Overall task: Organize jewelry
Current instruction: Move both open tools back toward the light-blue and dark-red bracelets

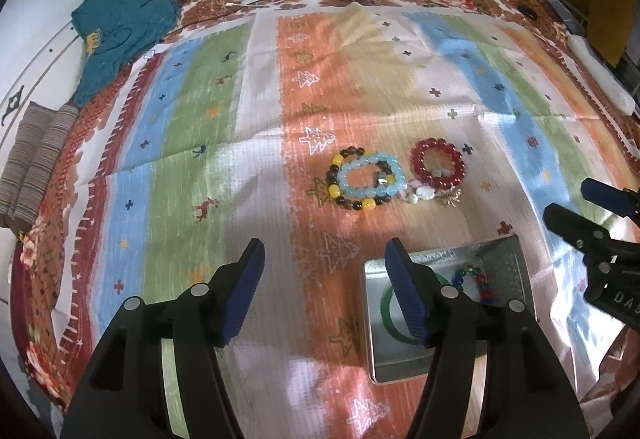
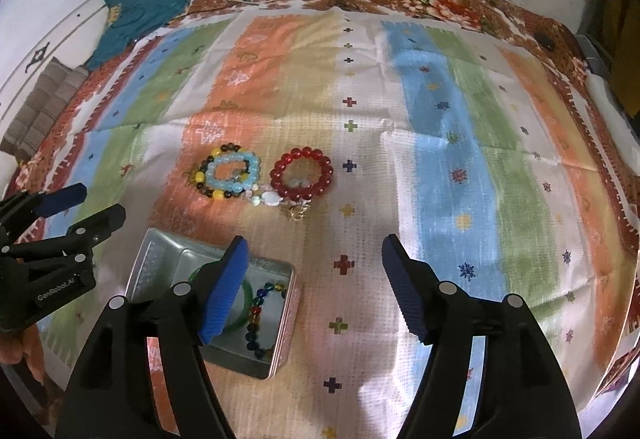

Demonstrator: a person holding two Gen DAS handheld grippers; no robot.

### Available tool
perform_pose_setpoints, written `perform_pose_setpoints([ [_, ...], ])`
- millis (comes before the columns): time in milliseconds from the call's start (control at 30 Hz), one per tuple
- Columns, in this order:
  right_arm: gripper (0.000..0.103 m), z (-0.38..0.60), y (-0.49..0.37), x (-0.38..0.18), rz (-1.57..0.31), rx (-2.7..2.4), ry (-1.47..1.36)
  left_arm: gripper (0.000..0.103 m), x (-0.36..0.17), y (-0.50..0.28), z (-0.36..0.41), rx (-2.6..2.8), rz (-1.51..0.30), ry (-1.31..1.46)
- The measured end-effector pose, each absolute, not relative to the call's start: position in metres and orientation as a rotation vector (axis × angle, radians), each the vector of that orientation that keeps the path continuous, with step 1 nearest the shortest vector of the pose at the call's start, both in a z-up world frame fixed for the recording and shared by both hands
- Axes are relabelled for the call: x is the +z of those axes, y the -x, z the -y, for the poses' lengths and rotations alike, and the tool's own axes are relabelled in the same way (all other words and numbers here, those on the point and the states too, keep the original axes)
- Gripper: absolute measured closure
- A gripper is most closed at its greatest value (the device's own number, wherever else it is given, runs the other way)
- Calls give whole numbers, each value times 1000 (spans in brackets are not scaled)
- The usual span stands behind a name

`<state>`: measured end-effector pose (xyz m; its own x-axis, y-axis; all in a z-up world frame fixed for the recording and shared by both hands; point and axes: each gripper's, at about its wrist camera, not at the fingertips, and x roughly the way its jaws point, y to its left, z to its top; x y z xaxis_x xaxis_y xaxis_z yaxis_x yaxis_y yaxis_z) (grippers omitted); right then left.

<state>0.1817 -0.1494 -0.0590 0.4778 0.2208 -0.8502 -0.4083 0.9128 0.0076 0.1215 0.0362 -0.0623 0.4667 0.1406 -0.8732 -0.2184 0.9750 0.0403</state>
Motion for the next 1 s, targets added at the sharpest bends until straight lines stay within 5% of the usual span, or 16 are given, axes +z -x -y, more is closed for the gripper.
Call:
perform_pose_setpoints([
  [1000, 32, 138, -229, -94, -1051, 320, 250, 40, -90, -172, -39, 205, -1082, 57],
])
